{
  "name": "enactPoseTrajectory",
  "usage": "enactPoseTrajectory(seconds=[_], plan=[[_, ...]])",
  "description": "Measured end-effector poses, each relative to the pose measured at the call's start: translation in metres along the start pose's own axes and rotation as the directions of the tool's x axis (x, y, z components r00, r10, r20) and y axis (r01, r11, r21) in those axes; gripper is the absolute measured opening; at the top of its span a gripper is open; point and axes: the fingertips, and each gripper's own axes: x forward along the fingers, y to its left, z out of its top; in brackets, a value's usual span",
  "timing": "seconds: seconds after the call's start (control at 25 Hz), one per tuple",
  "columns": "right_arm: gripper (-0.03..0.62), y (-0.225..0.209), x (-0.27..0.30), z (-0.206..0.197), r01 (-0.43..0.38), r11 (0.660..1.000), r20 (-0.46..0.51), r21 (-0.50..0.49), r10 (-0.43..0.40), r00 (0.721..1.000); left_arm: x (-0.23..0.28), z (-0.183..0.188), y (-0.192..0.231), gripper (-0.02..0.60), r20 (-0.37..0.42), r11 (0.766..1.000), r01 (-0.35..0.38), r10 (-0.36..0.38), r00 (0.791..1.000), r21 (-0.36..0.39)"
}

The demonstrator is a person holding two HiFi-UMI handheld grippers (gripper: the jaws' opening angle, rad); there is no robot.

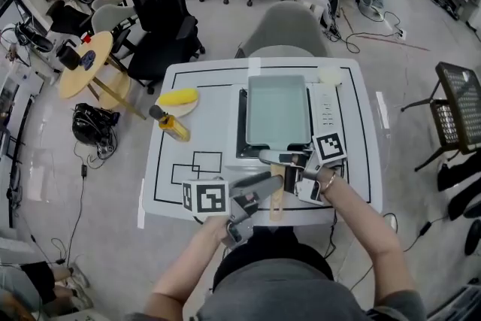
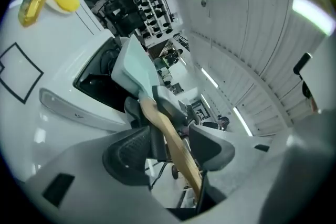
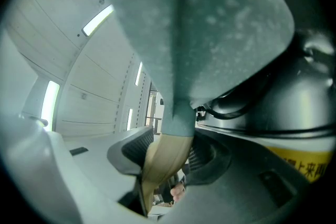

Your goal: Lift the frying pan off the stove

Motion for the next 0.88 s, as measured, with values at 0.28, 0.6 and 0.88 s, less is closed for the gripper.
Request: enactPoseTrajectory(seconds=[0.28,0.6,0.88], plan=[[0.176,0.0,0.001,-0.001,-0.006,1.0,-0.004,0.0,0.006,1.0,0.017,-0.006,-0.008,0.223,-0.062,0.984,0.107,-0.117,0.991,-0.145],[0.173,0.001,0.002,-0.001,-0.029,0.999,-0.006,0.013,0.03,1.0,0.032,-0.009,-0.007,0.189,-0.116,0.97,0.112,-0.139,0.983,-0.218],[0.173,0.001,0.001,-0.002,-0.034,0.999,-0.014,0.004,0.034,0.999,0.039,-0.011,-0.003,0.129,-0.144,0.967,0.101,-0.137,0.98,-0.233]])
